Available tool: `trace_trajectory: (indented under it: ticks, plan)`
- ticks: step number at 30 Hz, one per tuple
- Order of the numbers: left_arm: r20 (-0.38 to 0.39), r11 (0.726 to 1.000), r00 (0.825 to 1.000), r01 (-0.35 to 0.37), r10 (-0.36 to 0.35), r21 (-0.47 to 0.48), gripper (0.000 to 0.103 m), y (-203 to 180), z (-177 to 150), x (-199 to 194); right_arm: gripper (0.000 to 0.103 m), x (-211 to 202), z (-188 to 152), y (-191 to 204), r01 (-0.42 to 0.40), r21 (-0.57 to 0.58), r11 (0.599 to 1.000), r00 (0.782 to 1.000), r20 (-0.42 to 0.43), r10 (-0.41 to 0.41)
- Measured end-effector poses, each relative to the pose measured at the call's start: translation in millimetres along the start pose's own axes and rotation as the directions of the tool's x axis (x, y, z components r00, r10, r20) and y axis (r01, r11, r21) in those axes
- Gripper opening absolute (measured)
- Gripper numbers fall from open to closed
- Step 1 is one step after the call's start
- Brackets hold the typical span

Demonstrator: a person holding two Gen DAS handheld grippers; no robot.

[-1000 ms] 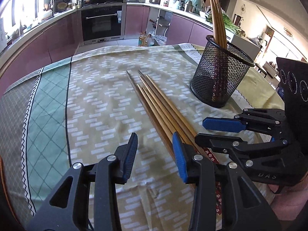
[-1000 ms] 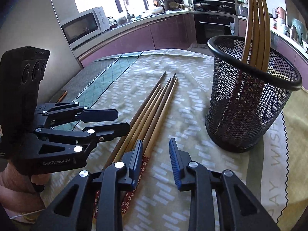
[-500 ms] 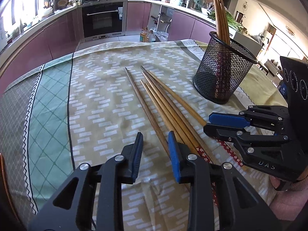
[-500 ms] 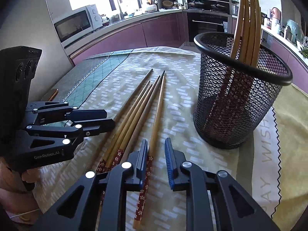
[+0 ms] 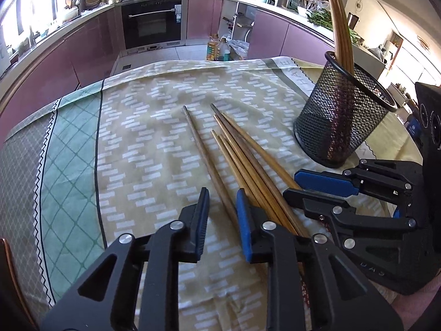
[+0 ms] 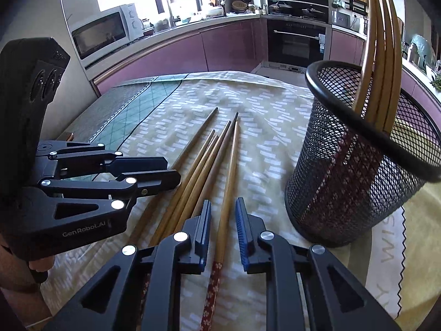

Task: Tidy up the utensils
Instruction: 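Lower the left gripper onto a chopstick and close it while the right gripper grasps another, then lift the left gripper's chopstick upright toward the mesh cup while the right gripper carries its own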

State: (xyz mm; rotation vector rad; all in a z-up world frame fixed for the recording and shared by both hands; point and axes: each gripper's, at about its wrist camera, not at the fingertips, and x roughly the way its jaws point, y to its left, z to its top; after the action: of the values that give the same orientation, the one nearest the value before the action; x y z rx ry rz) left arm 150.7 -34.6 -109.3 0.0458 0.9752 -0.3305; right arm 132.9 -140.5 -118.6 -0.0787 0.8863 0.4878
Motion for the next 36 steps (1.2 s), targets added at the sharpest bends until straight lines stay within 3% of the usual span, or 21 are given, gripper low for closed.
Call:
trace_trajectory:
  ticks: [3,10,14,20,31,36]
  plan:
    - [0.006,1.000,1.000,0.000,0.000,-0.014,0.013,-1,-1,0,0.007,0,0,-5,-0.014,0.026,1.000,1.000,0.003,0.013]
    - [0.045,0.997,0.999,0.023,-0.020,-0.075,0.008,5,-15,-16,0.005,-10,-4,-17,-0.074,0.090,0.993,0.997,0.041,0.070]
    - [0.060,0.996,0.997,0.056,-0.052,-0.070,0.008,3,-24,-28,0.005,-21,-6,-12,-0.110,0.061,0.992,0.993,0.060,0.106]
    - [0.035,0.996,0.996,0.085,-0.084,-0.029,0.008,-6,-36,-31,0.005,-21,-10,-3,-0.120,0.014,0.993,0.993,0.021,0.120]
    - [-0.027,0.996,0.995,0.093,-0.093,0.000,0.015,0,-16,-8,0.008,-6,-5,0,-0.093,0.000,0.996,0.996,-0.020,0.093]
    - [-0.037,0.996,0.995,0.092,-0.092,0.003,0.010,1,-3,2,0.006,-1,-2,-1,-0.093,0.004,0.996,0.995,-0.018,0.093]
